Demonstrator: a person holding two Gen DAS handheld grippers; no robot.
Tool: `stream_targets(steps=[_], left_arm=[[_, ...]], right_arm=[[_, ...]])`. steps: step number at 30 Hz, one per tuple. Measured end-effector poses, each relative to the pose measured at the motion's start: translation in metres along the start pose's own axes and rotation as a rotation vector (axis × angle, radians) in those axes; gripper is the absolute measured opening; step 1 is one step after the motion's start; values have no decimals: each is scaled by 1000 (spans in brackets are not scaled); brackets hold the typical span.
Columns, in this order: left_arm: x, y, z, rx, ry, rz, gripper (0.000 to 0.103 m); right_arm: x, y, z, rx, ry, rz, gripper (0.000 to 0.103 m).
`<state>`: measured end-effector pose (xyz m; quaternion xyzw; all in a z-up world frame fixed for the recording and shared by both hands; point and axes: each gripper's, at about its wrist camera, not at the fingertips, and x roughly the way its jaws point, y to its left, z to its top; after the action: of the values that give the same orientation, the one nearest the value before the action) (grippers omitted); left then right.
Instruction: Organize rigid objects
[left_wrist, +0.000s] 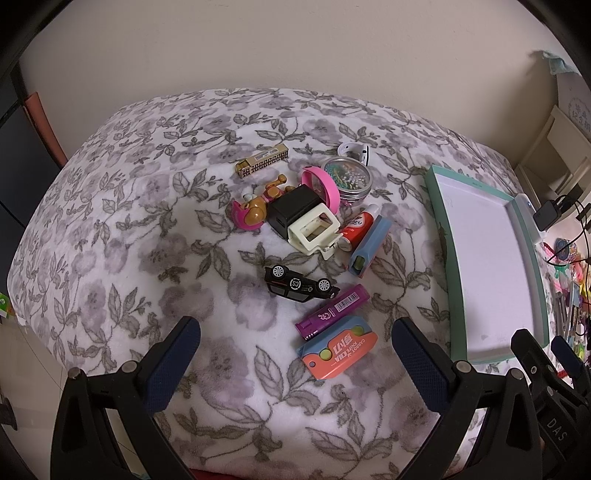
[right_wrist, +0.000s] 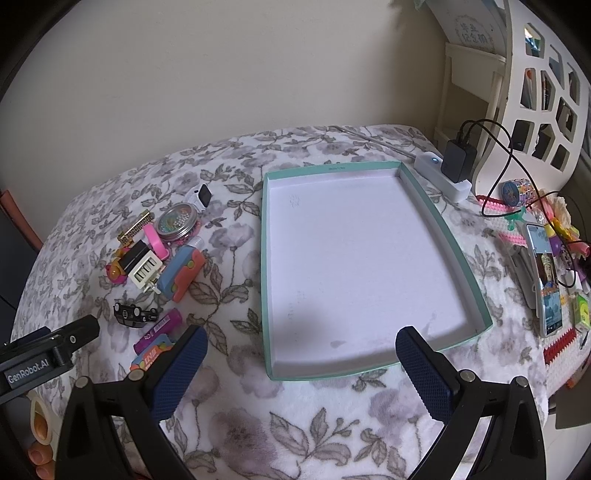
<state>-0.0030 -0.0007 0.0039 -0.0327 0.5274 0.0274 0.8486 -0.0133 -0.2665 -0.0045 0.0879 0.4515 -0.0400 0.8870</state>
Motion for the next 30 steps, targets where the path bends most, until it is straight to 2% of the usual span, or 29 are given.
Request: stream_targets(steps=[18, 25, 30], left_arm=[[-1, 4, 0, -10, 1, -1, 103], [0, 9, 7, -23, 20, -15, 103], [-11, 22, 25, -52, -5, -33, 103]], right_arm=[[2, 1, -2, -8, 4, -6, 103], [-5, 13, 7, -31, 3, 2, 103], [-14, 24, 29, -43, 2, 37, 103]])
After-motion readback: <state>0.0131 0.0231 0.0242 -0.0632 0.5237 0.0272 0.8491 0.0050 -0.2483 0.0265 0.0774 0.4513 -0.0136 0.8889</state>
